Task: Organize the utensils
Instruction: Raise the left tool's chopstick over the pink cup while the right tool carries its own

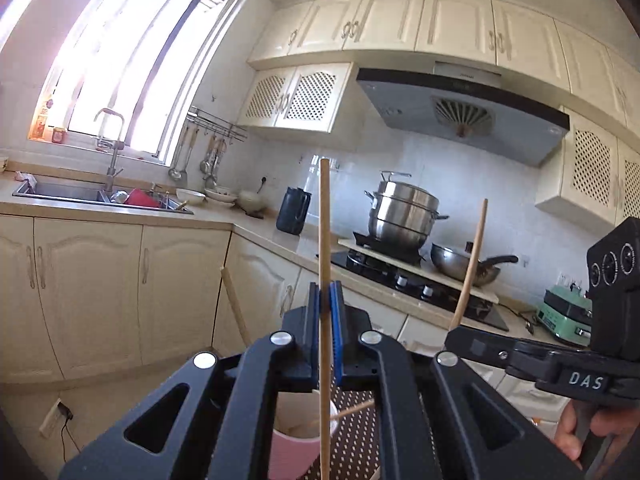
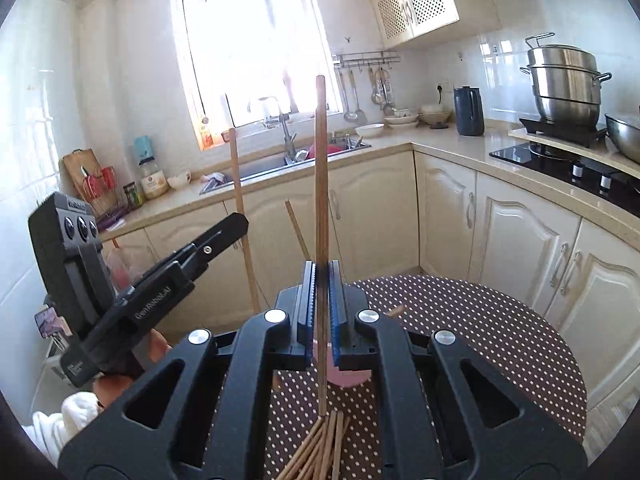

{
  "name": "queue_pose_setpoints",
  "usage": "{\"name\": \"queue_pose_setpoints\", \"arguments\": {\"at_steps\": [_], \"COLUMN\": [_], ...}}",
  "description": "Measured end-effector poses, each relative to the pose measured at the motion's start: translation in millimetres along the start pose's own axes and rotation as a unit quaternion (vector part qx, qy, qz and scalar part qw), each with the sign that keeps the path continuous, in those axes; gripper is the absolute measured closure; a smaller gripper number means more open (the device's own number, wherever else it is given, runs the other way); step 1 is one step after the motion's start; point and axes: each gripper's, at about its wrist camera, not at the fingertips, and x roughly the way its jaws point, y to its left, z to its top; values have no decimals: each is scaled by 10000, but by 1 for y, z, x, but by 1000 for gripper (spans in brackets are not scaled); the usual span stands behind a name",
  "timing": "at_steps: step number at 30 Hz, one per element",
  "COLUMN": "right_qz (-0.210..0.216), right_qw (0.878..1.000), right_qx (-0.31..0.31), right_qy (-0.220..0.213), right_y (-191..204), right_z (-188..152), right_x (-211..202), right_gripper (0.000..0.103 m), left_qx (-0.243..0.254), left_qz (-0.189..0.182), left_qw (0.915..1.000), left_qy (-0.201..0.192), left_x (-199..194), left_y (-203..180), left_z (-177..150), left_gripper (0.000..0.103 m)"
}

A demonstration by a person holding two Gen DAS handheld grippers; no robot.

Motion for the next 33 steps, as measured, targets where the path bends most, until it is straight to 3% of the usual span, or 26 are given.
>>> {"name": "queue_pose_setpoints", "arguments": {"at_steps": [8, 14, 33], "right_qz": [-81, -270, -783], "right_qw": [9986, 9968, 9946], "right_qx": [28, -41, -619], "right_qy": [-514, -753, -294], "right_y": [-3, 0, 21], "right_z": [29, 28, -22], "right_x": [13, 27, 52], "right_gripper": [96, 96, 96], "left_qx": [17, 176, 413], "left_qz": [265, 416, 510], "left_qw": [9990, 9978, 9969], "left_qy": [-364, -488, 424], "left_x": [27, 40, 38], "left_y": [6, 5, 18], "left_z": [8, 6, -43], "left_gripper": [97, 97, 97]}}
